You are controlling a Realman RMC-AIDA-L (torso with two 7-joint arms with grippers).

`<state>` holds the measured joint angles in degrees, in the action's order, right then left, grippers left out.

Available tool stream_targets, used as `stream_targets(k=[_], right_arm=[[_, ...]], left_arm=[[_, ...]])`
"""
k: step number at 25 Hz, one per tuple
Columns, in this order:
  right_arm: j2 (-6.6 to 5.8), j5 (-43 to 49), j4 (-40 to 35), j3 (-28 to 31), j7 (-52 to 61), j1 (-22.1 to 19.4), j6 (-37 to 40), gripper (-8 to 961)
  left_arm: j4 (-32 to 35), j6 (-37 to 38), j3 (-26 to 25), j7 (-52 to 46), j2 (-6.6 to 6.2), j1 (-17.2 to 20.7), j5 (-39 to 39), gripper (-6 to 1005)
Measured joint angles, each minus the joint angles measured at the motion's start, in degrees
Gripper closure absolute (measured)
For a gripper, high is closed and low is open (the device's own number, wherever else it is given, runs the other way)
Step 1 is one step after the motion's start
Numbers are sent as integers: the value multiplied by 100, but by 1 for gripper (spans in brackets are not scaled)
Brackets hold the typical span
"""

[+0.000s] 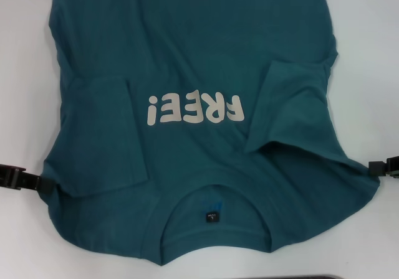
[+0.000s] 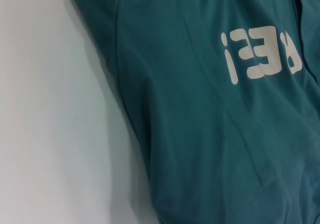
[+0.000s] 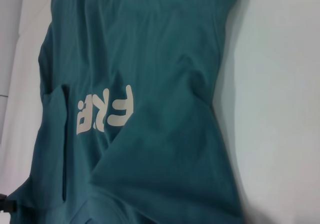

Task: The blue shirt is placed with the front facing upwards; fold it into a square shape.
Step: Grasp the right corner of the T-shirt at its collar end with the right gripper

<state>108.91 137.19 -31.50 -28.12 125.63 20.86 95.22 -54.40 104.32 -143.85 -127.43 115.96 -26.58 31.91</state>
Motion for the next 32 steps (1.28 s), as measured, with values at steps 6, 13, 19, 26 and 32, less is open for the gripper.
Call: stream_targets(k=[6, 13, 19, 26, 32], right_arm=[[6, 13, 4, 0, -5, 7, 8, 938], [6, 0, -20, 0, -86, -3, -14, 952], [-15, -5, -17, 5, -157, 35, 45, 889], [-40, 18, -15, -25, -120, 38, 201, 557], [-15, 29, 9, -48, -135, 37, 215, 437]], left_arm=[[2, -23, 5, 0, -7, -17, -2, 993], [25, -41, 5, 7, -14, -45, -25, 993], [16, -44, 6, 9, -13, -53, 0, 993], [1, -44, -1, 9, -13, -89, 12, 992], [12, -44, -7, 16, -13, -106, 17, 992]])
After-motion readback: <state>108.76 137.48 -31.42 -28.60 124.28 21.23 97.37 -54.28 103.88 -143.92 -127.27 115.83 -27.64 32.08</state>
